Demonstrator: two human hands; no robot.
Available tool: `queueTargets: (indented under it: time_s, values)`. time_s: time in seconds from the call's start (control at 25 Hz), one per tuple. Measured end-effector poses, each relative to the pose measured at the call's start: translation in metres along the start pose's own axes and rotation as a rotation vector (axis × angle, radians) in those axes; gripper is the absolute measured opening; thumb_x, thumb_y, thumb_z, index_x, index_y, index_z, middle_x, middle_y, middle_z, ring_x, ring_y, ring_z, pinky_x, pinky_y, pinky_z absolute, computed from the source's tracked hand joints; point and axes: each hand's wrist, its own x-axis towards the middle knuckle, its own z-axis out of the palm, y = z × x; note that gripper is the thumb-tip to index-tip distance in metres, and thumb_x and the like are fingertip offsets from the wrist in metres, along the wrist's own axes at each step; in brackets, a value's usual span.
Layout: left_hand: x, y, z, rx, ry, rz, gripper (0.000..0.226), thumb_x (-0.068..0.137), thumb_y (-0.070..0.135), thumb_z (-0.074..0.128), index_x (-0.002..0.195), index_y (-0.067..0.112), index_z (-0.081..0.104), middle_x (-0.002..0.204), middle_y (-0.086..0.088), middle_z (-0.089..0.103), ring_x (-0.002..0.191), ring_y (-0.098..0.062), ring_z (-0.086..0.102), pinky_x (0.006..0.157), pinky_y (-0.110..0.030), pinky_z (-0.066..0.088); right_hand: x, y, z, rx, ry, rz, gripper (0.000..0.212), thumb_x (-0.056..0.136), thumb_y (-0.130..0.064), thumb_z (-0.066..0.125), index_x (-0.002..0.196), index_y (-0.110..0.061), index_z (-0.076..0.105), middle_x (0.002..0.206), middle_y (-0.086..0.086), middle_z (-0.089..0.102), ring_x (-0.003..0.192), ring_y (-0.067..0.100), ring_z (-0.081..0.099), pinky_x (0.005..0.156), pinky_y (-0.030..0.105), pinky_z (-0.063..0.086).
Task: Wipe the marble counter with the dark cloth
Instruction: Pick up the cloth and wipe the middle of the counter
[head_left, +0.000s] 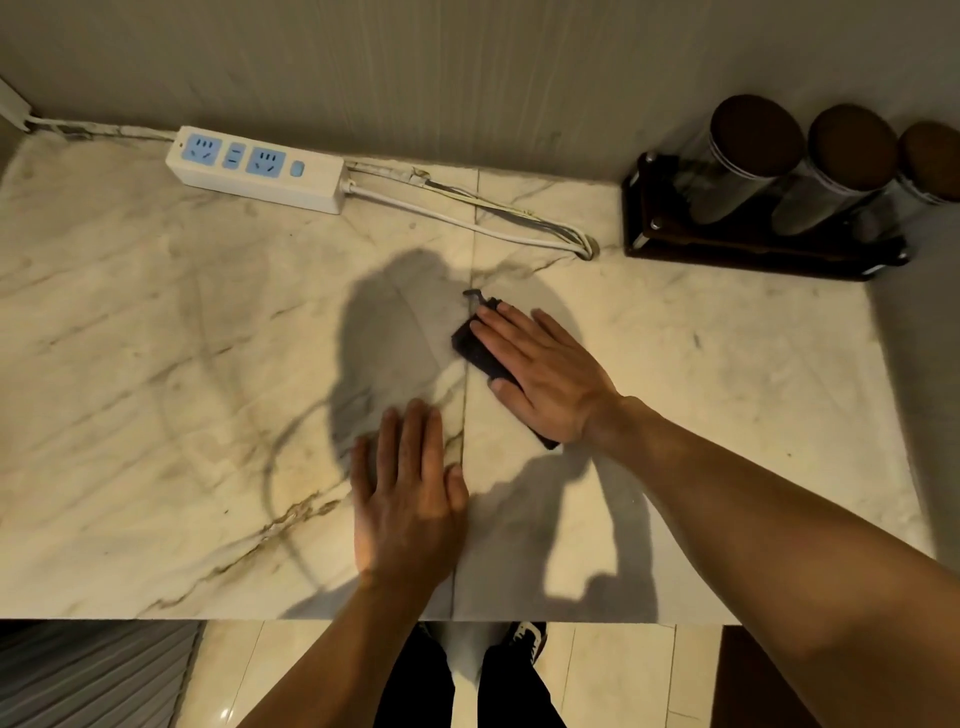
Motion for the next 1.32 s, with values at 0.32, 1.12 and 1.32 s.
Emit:
queueTargets:
  time_s: [0.32,1.12,1.32]
  values:
    - [0.004,0.003,-0.008,0.054,-0.041,-0.007,0.06,0.092,0.039,0.033,0.146,0.012,0.037,0.155,-0.008,0.033,0.145,-0.026,0.021,0.116,-0.051,0.013,0.038,0.013,-0.004,0.118,0.118,0.251,0.062,0.098,-0.043,0.025,0.153,-0.02,0.009,0.163,-0.002,0.005,0.148,0.012,-0.001,0.12,0.042,0.003]
    - [0.002,0.001,-0.004,0.064,0.009,-0.013,0.06,0.091,0.04,0.034,0.146,0.015,0.036,0.155,-0.008,0.034,0.143,-0.027,0.027,0.115,-0.051,0.017,0.01,-0.05,0.019,0.288,0.328,1.032,0.068,0.096,-0.043,0.017,0.153,-0.01,0.003,0.162,0.008,0.004,0.148,0.024,0.0,0.119,0.048,0.001]
    - [0.001,-0.001,-0.001,0.06,0.012,0.012,0.062,0.091,0.04,0.034,0.147,0.014,0.034,0.155,-0.01,0.033,0.144,-0.03,0.024,0.116,-0.053,0.016,-0.02,-0.076,0.028,0.285,0.317,1.053,0.069,0.095,-0.043,0.017,0.153,-0.009,0.004,0.162,0.009,0.006,0.148,0.023,0.0,0.119,0.049,0.003]
